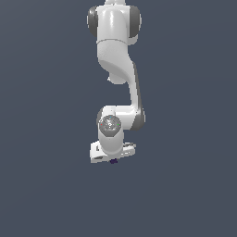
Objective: Pick up the object and move it to a goal position.
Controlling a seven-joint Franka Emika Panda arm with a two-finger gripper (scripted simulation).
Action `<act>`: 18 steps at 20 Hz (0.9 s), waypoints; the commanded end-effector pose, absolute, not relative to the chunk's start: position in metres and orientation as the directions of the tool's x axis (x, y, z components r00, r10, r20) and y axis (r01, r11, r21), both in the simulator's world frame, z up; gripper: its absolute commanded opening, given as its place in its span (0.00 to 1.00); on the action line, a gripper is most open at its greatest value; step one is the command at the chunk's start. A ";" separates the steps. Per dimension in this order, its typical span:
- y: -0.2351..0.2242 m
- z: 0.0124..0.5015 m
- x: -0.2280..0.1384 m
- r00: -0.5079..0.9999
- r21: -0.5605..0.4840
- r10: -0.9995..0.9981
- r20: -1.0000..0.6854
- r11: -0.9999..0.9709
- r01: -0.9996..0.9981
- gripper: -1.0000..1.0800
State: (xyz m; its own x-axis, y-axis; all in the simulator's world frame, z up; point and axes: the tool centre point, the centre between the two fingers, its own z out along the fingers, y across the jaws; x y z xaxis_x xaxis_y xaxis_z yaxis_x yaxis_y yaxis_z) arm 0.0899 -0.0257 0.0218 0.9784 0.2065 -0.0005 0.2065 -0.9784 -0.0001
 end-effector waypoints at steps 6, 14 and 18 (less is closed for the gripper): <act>-0.026 0.022 0.090 0.978 0.000 0.206 0.000 -0.978 0.206 0.00; -0.037 0.041 0.089 0.978 0.000 0.206 0.000 -0.978 0.206 0.00; -0.052 0.066 0.087 0.978 0.000 0.206 0.000 -0.978 0.206 0.00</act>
